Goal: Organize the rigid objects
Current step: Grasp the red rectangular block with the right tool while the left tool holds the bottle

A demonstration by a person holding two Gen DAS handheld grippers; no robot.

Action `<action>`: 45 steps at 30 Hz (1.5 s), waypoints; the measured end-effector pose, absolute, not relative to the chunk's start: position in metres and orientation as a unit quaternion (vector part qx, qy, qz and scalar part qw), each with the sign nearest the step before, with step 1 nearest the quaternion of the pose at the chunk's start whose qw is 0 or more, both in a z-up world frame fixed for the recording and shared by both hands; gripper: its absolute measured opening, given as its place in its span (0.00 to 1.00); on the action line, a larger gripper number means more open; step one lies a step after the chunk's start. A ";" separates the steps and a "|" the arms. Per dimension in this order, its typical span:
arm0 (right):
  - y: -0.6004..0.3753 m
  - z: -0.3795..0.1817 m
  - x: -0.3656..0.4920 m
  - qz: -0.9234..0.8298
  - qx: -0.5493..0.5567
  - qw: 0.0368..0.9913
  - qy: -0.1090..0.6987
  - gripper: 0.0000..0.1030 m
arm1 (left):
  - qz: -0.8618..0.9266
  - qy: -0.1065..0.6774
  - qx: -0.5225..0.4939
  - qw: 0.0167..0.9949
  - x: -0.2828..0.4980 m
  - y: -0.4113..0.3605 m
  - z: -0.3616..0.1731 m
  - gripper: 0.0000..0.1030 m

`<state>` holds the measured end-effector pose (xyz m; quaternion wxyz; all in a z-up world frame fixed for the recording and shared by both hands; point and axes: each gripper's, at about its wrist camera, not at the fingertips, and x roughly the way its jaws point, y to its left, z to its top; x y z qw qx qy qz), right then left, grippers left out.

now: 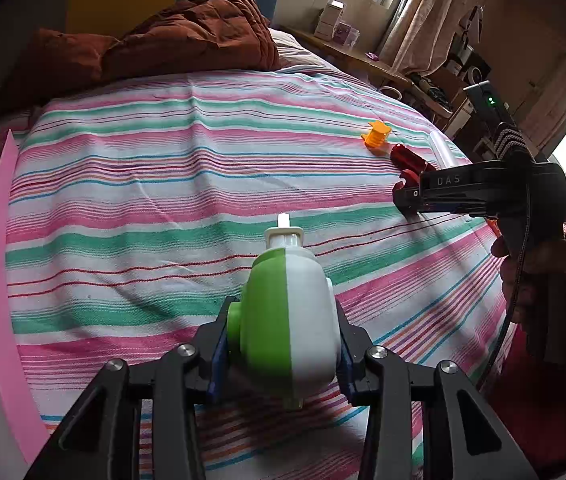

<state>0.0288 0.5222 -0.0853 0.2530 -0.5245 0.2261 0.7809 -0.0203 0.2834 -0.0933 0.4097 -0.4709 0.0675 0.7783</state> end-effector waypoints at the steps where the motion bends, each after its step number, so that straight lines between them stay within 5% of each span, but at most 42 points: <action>1: 0.523 -0.085 0.029 0.781 -0.523 0.256 0.228 0.29 | 0.779 0.069 -0.470 0.409 -0.020 0.283 -0.093 0.42; 8: 0.527 -0.083 0.028 0.781 -0.518 0.260 0.233 0.27 | 0.782 0.071 -0.468 0.406 -0.017 0.276 -0.093 0.42; 12: 0.533 -0.083 0.031 0.786 -0.499 0.240 0.275 0.45 | 0.782 0.071 -0.470 0.403 -0.016 0.274 -0.092 0.42; 20: 0.556 -0.083 0.054 0.772 -0.451 0.223 0.389 0.45 | 0.784 0.068 -0.469 0.402 -0.015 0.268 -0.093 0.42; 26: 0.543 -0.082 0.044 0.781 -0.467 0.232 0.344 0.45 | 0.785 0.066 -0.467 0.401 -0.013 0.267 -0.093 0.42; 31: 0.535 -0.083 0.036 0.783 -0.492 0.263 0.276 0.14 | 0.789 0.072 -0.463 0.397 -0.010 0.267 -0.092 0.42; 45: 0.522 -0.084 0.033 0.790 -0.511 0.266 0.212 0.14 | 0.809 0.088 -0.442 0.377 -0.002 0.253 -0.076 0.42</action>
